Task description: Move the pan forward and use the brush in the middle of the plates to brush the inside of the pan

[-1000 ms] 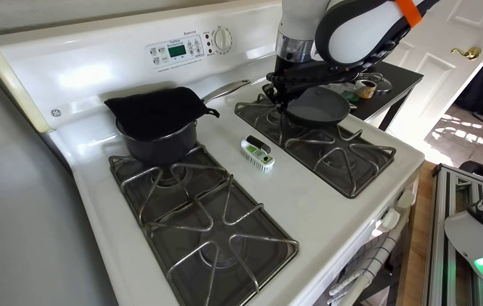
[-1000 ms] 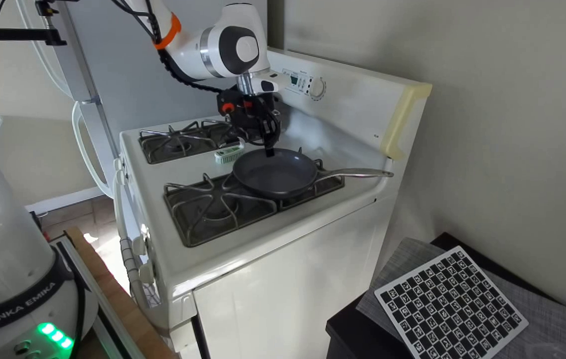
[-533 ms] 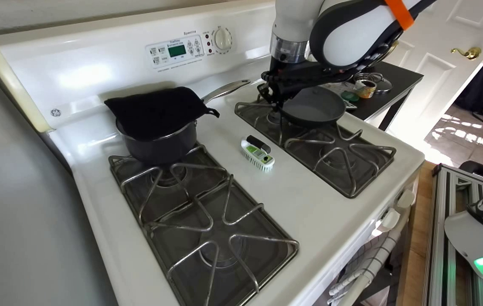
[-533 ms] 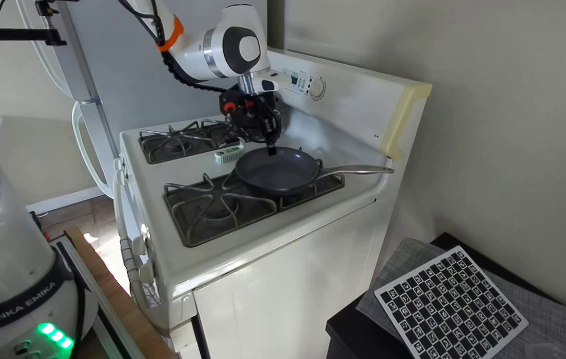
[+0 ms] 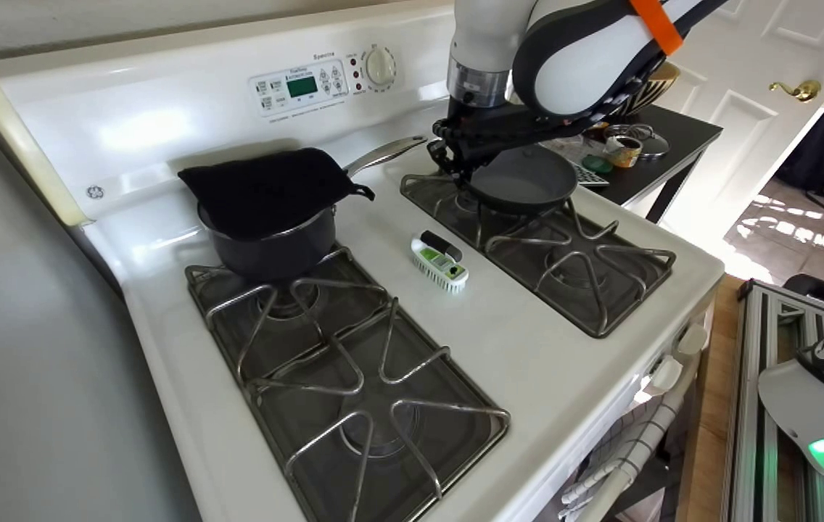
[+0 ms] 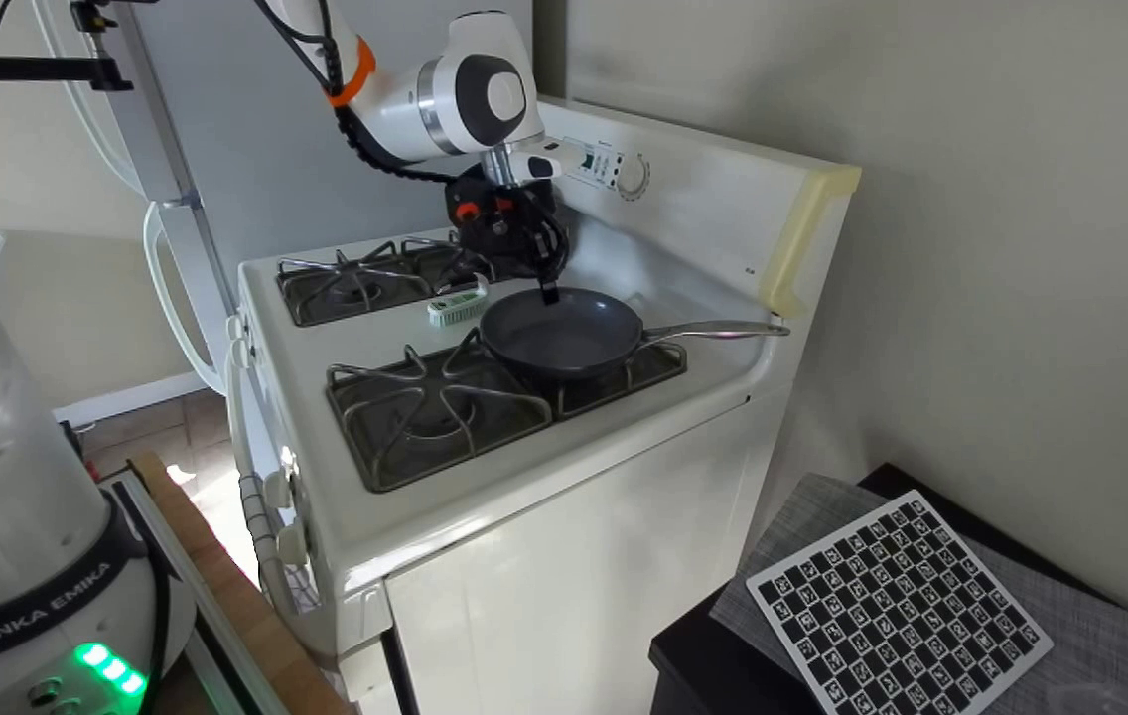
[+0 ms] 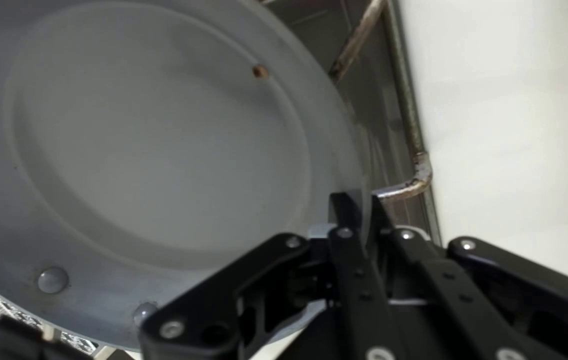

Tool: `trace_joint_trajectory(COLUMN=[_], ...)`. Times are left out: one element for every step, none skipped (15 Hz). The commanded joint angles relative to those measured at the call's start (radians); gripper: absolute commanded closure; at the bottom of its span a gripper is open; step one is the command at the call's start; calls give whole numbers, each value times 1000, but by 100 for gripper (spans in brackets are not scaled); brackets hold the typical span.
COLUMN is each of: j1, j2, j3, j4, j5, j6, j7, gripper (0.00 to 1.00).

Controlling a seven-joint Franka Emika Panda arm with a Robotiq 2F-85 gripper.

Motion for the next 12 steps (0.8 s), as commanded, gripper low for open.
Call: trace_joint_trajectory(j1=[23, 25, 28, 30, 33, 36, 38, 40, 42, 45, 46, 49], j2=[56, 59, 64, 67, 70, 72, 74, 76, 77, 76, 75, 78], j3=[-25, -27, -30, -30, -33, -35, -36, -37, -38, -39, -39, -40], j4=[31, 36, 42, 48, 51, 53, 55, 59, 60, 60, 60, 59], j5=[-26, -26, -26, -21, -23, -23, -21, -18, -18, -24, -20, -22], j6=[50, 54, 54, 50, 51, 51, 51, 49, 48, 47, 45, 53], j7=[55, 55, 56, 53, 54, 52, 52, 48, 48, 47, 42, 44], gripper=[100, 100, 100, 100, 100, 100, 100, 100, 100, 75, 74, 67])
